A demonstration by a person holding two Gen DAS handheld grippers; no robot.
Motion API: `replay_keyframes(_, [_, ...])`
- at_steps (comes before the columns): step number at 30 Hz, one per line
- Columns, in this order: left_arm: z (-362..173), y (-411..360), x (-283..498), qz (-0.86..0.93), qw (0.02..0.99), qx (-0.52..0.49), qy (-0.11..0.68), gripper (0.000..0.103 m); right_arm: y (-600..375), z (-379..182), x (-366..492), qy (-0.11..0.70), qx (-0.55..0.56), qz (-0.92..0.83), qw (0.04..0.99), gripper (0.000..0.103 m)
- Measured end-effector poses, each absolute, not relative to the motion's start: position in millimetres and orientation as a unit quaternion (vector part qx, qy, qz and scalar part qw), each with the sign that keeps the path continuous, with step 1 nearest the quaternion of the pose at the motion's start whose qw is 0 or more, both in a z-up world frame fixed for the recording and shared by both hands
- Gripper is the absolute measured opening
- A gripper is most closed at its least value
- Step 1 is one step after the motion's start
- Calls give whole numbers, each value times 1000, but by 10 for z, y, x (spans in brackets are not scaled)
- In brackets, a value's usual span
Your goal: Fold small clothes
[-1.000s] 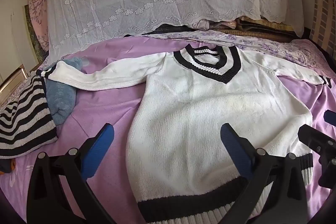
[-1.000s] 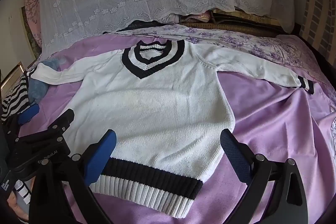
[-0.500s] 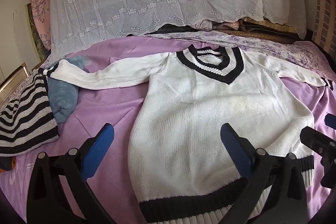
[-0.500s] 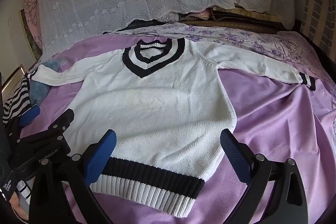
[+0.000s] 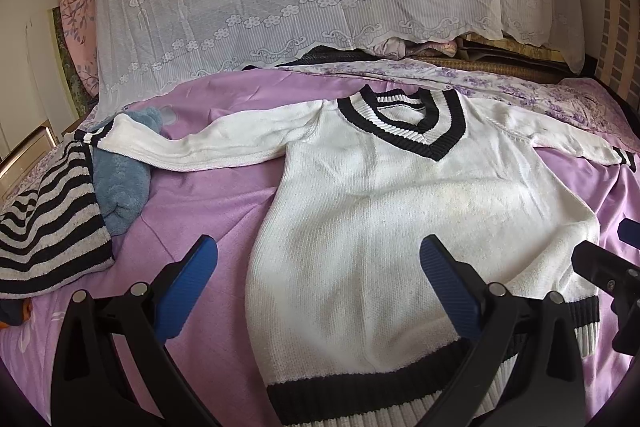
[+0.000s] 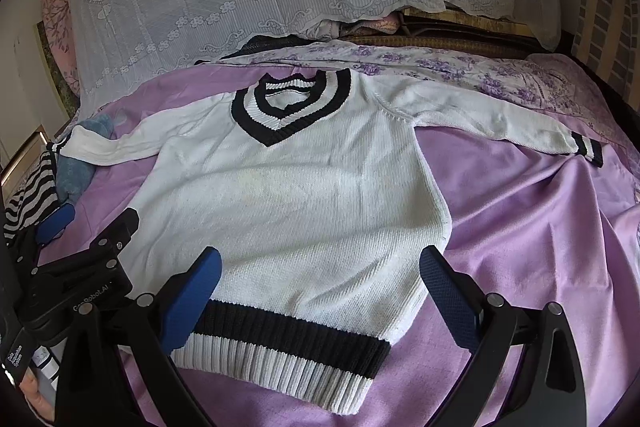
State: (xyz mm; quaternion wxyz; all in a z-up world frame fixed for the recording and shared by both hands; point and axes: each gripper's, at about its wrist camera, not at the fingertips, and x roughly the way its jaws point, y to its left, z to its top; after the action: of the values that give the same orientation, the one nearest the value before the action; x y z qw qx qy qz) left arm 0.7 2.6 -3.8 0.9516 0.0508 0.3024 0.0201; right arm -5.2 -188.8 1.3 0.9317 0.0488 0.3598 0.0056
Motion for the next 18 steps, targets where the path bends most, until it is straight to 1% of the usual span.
replay_keyframes(18, [-49, 56, 6, 21, 952, 53, 301, 99, -1900, 8, -62, 357, 54, 7, 932, 100])
